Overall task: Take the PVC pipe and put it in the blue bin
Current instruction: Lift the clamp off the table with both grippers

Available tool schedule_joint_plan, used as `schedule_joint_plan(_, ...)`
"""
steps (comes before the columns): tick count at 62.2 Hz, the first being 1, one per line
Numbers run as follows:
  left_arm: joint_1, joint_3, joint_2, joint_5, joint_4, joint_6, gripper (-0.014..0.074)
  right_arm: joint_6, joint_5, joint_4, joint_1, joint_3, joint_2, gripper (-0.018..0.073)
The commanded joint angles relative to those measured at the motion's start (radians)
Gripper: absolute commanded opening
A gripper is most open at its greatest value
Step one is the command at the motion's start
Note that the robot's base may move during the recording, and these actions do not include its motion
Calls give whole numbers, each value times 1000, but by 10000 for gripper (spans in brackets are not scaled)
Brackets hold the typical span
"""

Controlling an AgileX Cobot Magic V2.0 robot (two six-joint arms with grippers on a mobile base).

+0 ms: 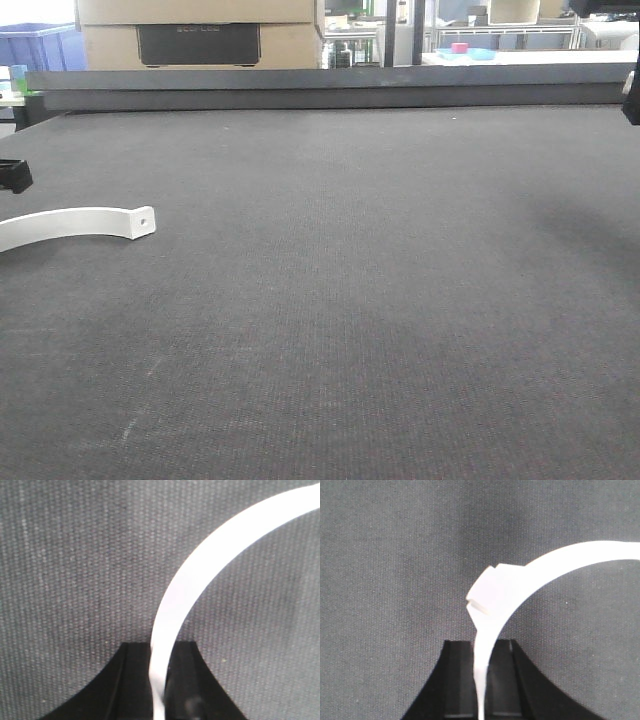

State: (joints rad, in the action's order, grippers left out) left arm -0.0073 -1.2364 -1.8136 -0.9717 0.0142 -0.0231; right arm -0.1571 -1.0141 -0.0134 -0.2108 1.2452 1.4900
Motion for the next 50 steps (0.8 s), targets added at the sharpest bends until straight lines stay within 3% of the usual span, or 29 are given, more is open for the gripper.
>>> schedule_joint_plan(1, 2, -10, -4, -50, -28, -6, -111, 8, 4, 13, -1, -1, -14, -161)
schedule_joint_plan(21, 2, -42, 213, -63, -84, -6, -111, 8, -5, 0, -1, 2, -179, -161)
schedule_joint_plan(39, 2, -21, 517, 136, -114, -6, -111, 8, 203, 19, -1, -2, -338, -161)
schedule_joint_plan(50, 2, 80, 697, 303, -114, 5, -111, 14, 319, 19, -1, -69, -411, -161)
